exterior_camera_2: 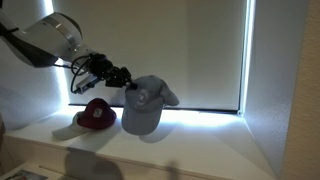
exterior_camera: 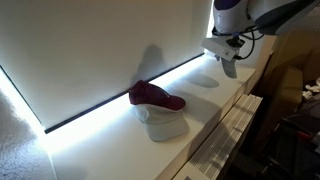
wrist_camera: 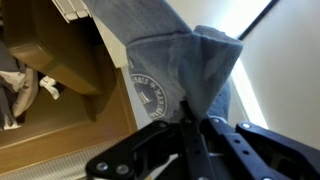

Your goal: Move the grey cap to the right then back to the left

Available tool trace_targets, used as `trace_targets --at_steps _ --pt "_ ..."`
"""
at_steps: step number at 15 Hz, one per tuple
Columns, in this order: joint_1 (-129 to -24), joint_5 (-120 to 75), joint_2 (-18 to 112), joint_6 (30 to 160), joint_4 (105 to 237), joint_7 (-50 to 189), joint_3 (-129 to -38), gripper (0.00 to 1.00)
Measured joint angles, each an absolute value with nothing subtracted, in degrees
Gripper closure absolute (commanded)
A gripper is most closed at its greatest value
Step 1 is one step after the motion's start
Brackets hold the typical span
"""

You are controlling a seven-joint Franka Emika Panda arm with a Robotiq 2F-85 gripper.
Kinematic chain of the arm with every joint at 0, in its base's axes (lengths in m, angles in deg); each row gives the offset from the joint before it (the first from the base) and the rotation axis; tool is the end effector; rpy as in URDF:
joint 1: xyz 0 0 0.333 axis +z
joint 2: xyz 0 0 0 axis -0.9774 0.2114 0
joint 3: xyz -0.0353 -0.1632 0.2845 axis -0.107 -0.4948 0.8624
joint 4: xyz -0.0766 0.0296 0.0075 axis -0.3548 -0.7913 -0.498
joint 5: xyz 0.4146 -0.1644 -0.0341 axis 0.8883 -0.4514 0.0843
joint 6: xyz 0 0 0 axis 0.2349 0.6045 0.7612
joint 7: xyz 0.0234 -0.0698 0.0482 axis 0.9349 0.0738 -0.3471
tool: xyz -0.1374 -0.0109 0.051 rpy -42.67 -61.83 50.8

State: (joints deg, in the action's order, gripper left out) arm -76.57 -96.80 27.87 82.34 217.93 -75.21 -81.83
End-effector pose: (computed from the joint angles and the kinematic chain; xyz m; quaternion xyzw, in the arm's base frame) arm 0.5182 -0.0840 0.2773 0.5821 -0.6493 0.4337 0.2268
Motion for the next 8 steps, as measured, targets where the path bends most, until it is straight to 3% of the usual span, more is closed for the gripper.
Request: trace_targets --at_steps 4,8 --pt "-74.3 -98.8 20.6 77.2 218.6 -74.3 -78.3 0.98" --pt "-74.8 -100.5 22.3 93.6 215.5 -69.7 -80.9 0.98"
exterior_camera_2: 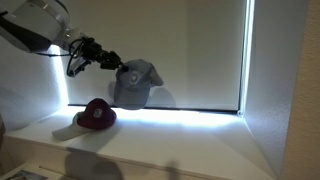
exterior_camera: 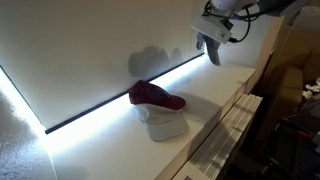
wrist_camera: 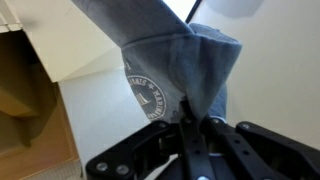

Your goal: Move the grey cap to the right then back to the left

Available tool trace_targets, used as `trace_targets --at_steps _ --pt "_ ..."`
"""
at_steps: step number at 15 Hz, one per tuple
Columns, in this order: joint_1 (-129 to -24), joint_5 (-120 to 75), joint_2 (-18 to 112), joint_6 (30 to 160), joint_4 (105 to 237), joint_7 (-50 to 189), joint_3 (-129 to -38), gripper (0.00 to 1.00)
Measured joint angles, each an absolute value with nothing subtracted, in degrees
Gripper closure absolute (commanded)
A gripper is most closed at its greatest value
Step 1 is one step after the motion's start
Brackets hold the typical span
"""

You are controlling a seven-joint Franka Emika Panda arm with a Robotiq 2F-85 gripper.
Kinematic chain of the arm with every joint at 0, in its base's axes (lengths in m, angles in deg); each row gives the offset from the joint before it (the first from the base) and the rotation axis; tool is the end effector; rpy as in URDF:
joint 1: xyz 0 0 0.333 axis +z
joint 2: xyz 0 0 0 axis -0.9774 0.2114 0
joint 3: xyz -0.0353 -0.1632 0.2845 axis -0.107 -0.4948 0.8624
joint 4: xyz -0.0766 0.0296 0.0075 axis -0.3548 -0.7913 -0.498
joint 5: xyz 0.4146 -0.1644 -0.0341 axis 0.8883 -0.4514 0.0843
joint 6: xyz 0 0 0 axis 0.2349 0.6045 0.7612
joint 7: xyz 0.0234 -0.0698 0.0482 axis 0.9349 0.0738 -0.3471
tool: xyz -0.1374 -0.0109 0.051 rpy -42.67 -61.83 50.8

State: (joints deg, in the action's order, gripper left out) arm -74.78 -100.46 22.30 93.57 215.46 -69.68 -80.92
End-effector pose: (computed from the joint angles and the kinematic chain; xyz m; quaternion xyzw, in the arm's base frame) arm 0.5536 -0.0286 0.3494 0.6504 -0.5831 0.4732 0.1144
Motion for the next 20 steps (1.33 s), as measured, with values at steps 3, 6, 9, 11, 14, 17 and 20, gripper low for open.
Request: trace_targets --at_steps 3,6,9,11,14,17,20 --pt "-76.9 -94.2 27.8 106.7 206.2 -57.0 -84.7 0.98" --pt "-78.9 -79.7 35.9 110.5 198.2 -42.3 -85.9 0.98" --pt "-78.6 -70.7 42.7 99.0 189.7 -35.2 -85.7 0.98" --pt "-77.8 -70.2 45.7 90.2 185.1 -35.1 -85.7 0.66" --pt "-75.8 -70.2 49.7 78.1 180.7 -35.2 -85.7 0.46" --pt "-74.4 -70.2 53.3 74.4 179.7 -35.6 -85.2 0.25" --pt "-73.7 -70.3 55.6 75.8 179.9 -37.7 -84.7 0.29"
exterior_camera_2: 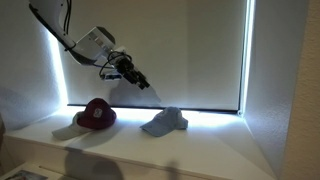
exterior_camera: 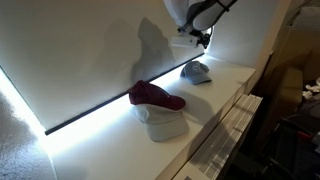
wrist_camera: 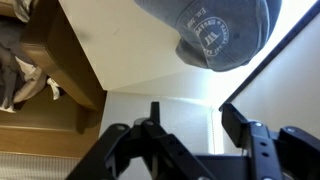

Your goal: Move the grey cap to the right then back to the left

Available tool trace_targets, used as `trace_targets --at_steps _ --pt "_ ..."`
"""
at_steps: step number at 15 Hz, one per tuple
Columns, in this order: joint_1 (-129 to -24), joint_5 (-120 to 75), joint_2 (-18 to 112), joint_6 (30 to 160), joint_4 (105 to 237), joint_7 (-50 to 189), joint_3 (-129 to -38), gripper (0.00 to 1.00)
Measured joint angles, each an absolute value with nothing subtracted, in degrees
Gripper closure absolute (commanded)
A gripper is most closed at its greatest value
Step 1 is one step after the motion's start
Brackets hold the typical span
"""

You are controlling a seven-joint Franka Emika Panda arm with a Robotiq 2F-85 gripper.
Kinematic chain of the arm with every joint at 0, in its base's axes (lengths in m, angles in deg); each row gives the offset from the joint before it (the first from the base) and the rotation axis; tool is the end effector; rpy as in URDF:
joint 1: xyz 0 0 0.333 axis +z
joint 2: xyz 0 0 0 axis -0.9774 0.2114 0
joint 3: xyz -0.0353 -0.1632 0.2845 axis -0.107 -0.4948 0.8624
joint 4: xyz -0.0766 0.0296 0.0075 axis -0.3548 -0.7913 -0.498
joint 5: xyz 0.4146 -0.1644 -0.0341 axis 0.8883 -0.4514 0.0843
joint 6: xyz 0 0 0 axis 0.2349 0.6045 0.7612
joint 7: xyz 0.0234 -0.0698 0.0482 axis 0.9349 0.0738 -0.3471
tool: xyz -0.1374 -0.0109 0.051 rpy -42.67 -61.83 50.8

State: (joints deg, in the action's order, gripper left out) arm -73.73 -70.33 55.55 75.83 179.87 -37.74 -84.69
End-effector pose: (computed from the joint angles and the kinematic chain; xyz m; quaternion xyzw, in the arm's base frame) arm 0.6954 -0.0811 0.2710 0.6785 -0.6210 0.2652 0.2891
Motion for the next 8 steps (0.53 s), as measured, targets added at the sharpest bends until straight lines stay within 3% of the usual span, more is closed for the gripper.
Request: trace_targets --at_steps 3,4,8 --pt "-73.5 -70.3 55.9 76.0 179.9 -38.0 -84.6 0.25" --pt "-73.5 -70.3 55.9 76.1 179.9 -38.0 -84.6 0.06" --pt "-73.7 -70.9 55.9 79.2 180.2 -35.7 -84.5 0.00"
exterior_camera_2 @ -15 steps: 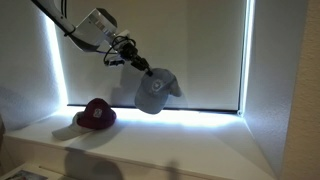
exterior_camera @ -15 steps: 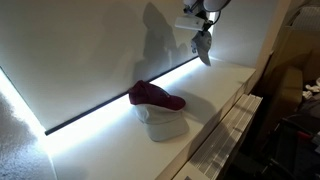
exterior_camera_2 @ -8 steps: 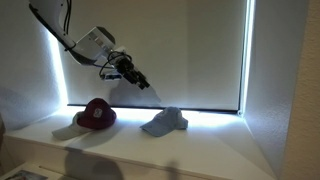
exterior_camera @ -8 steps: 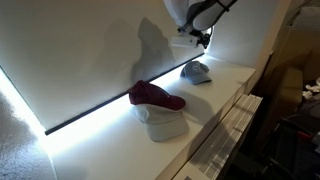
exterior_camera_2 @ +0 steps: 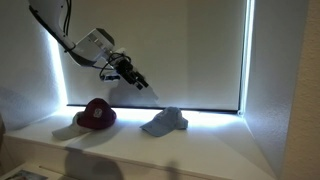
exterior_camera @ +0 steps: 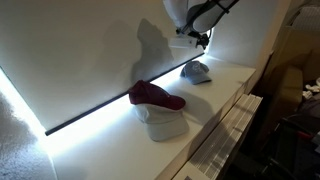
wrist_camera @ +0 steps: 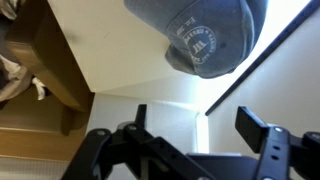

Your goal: Move the grey cap to the right then back to the left

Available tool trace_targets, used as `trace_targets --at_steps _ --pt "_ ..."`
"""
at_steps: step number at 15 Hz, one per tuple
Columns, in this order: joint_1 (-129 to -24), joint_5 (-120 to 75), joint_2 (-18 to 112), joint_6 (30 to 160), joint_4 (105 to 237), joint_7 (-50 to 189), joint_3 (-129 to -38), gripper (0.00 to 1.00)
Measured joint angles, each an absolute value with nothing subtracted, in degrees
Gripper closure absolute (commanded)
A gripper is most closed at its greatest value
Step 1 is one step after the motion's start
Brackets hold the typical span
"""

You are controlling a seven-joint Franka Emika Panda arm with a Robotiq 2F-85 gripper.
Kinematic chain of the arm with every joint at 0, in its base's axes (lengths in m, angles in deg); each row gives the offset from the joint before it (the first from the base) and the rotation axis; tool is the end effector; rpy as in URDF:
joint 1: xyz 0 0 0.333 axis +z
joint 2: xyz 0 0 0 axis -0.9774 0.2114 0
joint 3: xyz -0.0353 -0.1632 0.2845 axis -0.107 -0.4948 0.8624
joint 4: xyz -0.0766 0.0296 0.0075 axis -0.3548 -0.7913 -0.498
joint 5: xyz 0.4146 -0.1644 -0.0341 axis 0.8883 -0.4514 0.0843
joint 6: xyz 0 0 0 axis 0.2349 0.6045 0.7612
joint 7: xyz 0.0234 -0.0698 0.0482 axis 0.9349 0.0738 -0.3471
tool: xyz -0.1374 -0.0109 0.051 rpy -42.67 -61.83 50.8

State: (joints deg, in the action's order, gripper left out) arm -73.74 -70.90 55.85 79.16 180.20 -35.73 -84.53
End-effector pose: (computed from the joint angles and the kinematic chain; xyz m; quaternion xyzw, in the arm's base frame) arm 0.7012 -0.0735 0.2659 0.7026 -0.5992 0.2691 0.2736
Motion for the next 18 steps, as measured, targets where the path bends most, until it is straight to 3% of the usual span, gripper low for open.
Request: trace_targets --at_steps 7,10,14,18 --pt "-85.6 -61.4 55.5 106.4 185.4 -14.8 -85.6 0.00" --pt "-92.5 -56.1 55.8 107.3 186.8 -5.6 -81.7 0.00" --pt "-91.7 -55.2 55.8 107.3 186.9 -5.4 -81.6 0.00" --pt "-93.9 -48.4 56.7 110.5 187.0 10.5 -79.3 0.00"
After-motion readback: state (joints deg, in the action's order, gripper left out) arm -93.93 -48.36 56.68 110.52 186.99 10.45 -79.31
